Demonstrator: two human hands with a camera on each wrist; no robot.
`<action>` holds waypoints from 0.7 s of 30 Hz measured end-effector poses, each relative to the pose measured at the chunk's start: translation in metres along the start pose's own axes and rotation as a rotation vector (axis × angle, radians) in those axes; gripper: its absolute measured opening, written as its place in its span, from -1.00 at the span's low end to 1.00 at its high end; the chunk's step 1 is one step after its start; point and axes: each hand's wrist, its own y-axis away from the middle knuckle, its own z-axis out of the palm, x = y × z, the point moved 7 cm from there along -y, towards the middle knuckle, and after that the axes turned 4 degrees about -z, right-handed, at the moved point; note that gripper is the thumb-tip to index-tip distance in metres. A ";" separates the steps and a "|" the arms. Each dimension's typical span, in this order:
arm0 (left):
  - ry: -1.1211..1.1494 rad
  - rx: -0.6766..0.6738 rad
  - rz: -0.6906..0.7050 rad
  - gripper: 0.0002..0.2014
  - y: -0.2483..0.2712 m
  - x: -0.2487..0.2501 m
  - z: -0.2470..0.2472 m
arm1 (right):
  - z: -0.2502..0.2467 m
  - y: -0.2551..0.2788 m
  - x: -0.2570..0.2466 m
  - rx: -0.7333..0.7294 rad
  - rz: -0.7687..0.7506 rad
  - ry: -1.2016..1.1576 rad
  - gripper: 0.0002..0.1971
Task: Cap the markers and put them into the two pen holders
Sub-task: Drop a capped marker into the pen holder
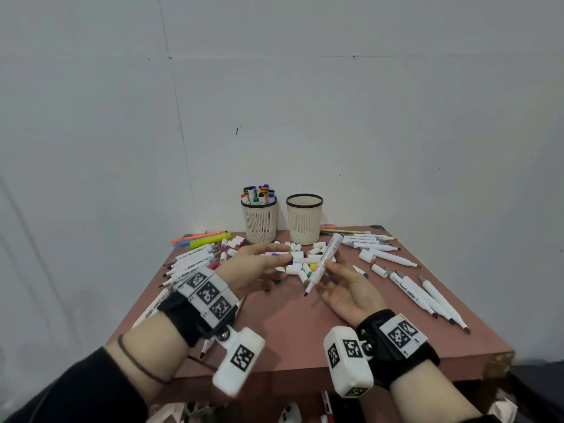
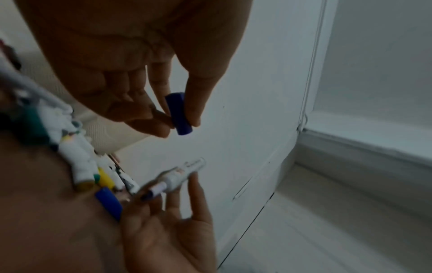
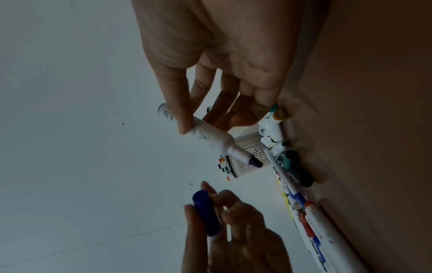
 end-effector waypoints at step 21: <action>0.644 -0.084 -0.120 -0.91 -0.001 -0.067 0.028 | 0.001 -0.001 0.000 0.039 -0.013 -0.078 -0.76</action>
